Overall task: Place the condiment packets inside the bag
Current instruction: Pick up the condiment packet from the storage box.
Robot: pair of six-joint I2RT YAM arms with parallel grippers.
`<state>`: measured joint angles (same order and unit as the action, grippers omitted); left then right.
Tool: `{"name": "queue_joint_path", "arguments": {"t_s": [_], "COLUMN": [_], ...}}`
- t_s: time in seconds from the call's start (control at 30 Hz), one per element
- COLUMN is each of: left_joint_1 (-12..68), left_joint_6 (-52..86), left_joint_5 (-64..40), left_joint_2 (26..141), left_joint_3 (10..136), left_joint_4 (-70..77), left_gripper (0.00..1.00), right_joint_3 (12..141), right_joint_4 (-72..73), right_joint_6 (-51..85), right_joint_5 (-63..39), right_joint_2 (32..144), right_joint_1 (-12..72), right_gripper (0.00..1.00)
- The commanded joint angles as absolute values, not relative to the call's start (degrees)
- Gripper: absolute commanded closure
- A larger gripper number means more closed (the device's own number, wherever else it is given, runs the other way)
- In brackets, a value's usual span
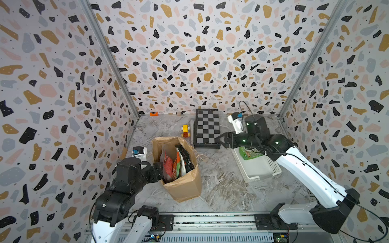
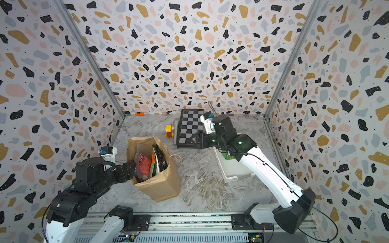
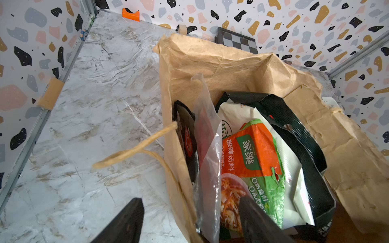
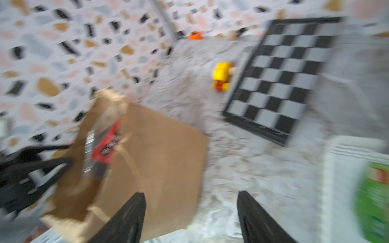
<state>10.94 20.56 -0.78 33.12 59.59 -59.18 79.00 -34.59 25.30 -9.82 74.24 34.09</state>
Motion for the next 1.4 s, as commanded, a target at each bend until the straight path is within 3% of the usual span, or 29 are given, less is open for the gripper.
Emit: {"name": "queue_joint_path", "arguments": {"t_s": [0.0,0.07,0.23,0.6,0.97,1.07,1.17,1.2,1.37], "left_joint_1": [11.0,11.0,11.0,11.0,11.0,11.0,11.0,11.0,10.9], "left_joint_6": [19.3,19.3,19.4,19.3,19.2,19.3,19.3,19.2,19.2], "left_joint_5": [-1.4,-1.5,-1.9,-0.9,-0.6,-0.9,-0.6,-0.6,-0.4], "left_joint_2": [33.7,33.8,34.5,34.3,34.5,34.4,34.1,34.0,34.2], "left_joint_3": [60.5,60.6,60.5,60.9,60.4,60.3,60.4,60.4,60.2], "left_joint_4": [-58.3,-58.2,-58.2,-59.7,-59.2,-59.2,-59.3,-59.3,-58.9], "left_gripper": [0.26,0.26,0.26,0.26,0.26,0.26,0.26,0.26,0.26], "right_joint_3": [72.9,70.8,71.7,82.0,80.3,80.0,78.1,77.3,73.4], "right_joint_4": [-43.0,-43.6,-43.1,-42.0,-38.2,-37.8,-36.3,-35.5,-34.5], "right_joint_6": [17.2,14.4,9.1,6.9,7.5,7.7,8.1,8.3,10.1], "right_joint_5": [10.7,14.2,10.7,6.1,7.6,8.7,10.3,10.8,12.2], "right_joint_2": [77.9,81.1,93.2,112.2,116.6,116.1,112.9,111.1,99.4], "right_joint_1": [28.1,25.1,20.9,19.1,17.3,17.1,17.1,17.1,17.1], "right_gripper": [0.22,0.15,0.13,0.22,0.51,0.69,0.96,1.0,1.0]}}
